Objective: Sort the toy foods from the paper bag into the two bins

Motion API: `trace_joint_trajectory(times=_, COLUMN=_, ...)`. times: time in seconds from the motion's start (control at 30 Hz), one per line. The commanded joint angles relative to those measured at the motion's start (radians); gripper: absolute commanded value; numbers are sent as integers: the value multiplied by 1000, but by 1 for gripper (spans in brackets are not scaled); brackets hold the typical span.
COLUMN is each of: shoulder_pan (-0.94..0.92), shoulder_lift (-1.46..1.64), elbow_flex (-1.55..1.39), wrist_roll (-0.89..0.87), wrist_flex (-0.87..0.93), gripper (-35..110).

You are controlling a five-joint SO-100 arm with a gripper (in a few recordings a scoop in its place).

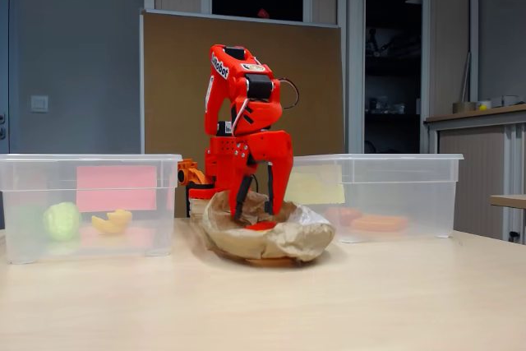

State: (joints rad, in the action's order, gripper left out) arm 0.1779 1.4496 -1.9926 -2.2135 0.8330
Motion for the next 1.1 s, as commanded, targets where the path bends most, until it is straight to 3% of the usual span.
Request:
trace_joint_trajectory(times=0.0, shoulder_pan=8, shoulder_lift=-32, elbow_flex=38, wrist_roll=-29, wrist_flex=-15, gripper=27)
trace_joint_trajectory(times=0.3, shoulder_pan=-25, shoulder_lift=-209, elbow_flex=132, wrist_roll=20, wrist_flex=-35, gripper=21)
trace_joint_trajectory(times=0.47, shoulder_pan=-32, shoulder_lift=-259, elbow_flex=164, wrist_roll=69, wrist_flex=-49, gripper=10)
trace_joint_trajectory(times=0.73, shoulder_pan=-25, shoulder_lift=-216, elbow_flex=196, wrist_roll=144, wrist_flex=78, gripper=4)
trace_joint_trajectory(times=1.07, shoulder_pan=-6, shoulder_lift=-106, elbow_flex=281, wrist_roll=540, wrist_flex=166, gripper=0)
